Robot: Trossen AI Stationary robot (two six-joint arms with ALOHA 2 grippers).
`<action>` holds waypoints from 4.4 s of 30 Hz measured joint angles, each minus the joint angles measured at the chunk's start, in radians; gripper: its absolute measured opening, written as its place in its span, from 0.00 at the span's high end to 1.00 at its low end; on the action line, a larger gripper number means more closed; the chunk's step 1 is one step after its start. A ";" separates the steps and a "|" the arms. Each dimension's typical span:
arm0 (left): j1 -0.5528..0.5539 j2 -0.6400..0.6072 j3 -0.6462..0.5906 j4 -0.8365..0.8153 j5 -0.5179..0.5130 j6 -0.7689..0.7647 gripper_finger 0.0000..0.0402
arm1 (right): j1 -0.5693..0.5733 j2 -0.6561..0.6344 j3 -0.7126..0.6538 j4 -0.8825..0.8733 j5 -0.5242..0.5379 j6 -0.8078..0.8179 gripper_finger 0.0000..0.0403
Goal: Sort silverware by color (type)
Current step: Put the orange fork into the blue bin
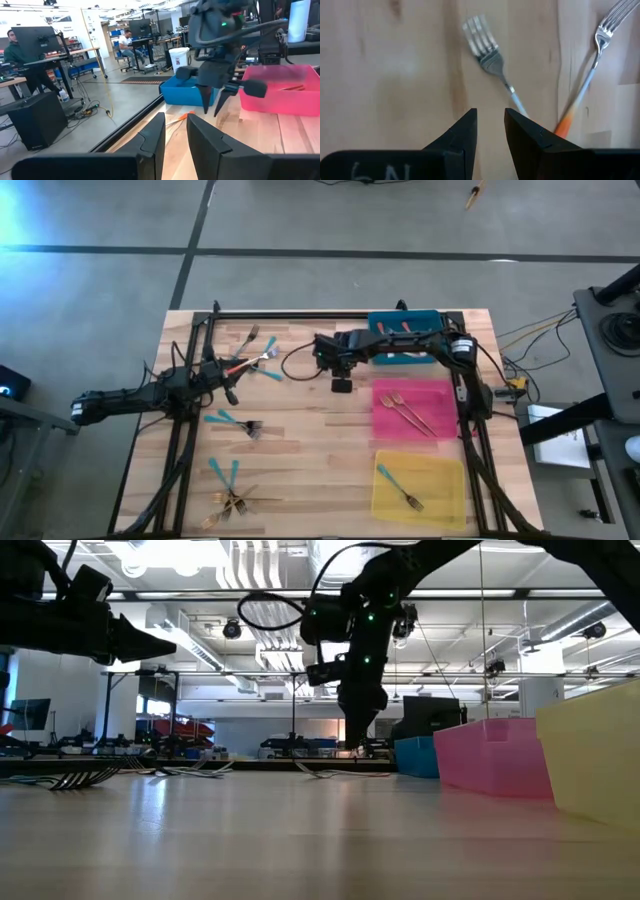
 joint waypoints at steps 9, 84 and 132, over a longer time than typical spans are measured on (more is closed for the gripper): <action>0.000 0.001 0.000 0.001 0.000 0.000 0.84 | -0.055 0.036 0.001 0.039 -0.010 -0.123 0.77; 0.000 0.006 0.000 0.000 0.000 0.000 0.84 | -0.503 -0.352 -0.262 -0.300 -0.052 0.321 0.74; 0.000 0.009 0.000 0.000 0.000 0.000 0.84 | -0.250 0.349 0.447 -0.160 -0.027 0.391 0.71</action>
